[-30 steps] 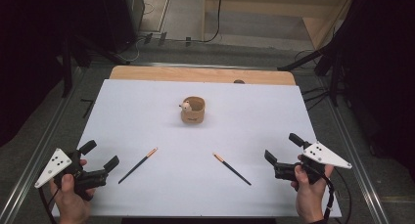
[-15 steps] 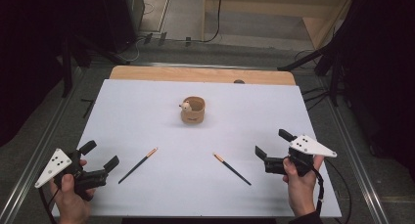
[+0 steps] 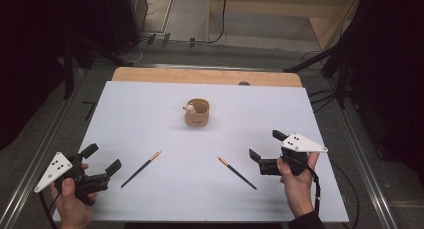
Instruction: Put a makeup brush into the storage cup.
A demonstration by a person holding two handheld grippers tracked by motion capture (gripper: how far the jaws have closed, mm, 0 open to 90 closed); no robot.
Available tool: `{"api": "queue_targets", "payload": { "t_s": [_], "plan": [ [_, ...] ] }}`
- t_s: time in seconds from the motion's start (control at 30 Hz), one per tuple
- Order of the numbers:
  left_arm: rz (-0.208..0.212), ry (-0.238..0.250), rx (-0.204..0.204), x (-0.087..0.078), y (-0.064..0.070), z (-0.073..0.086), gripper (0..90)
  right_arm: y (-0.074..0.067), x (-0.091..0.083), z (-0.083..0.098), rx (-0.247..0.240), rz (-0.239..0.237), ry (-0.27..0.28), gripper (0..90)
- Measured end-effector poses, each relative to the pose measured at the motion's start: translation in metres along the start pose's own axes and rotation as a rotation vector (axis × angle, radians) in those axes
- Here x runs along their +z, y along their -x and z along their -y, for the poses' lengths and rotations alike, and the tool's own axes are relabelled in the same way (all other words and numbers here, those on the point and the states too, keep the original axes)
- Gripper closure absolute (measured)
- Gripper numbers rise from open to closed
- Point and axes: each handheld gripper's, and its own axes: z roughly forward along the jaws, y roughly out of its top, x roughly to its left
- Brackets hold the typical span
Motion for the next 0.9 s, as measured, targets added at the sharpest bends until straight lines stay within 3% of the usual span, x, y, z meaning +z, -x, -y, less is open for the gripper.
{"api": "queue_targets", "payload": {
  "t_s": [0.17, 0.27, 0.53, 0.9],
  "plan": [
    [-0.005, -0.018, 0.042, 0.001, 0.004, -0.001, 0.0, -0.002, 0.005, -0.005, -0.009, -0.012, -0.03, 1.8],
    [-0.002, -0.019, 0.041, 0.002, 0.004, -0.001, 0.0, -0.005, 0.011, -0.01, -0.02, -0.021, -0.072, 2.5],
    [-0.006, -0.019, 0.038, 0.001, 0.003, 0.0, 0.0, -0.01, 0.021, -0.015, -0.05, -0.059, -0.116, 2.5],
    [-0.004, -0.018, 0.036, 0.001, 0.003, 0.0, 0.0, -0.02, 0.035, -0.022, -0.091, -0.075, -0.189, 3.2]
  ]
}}
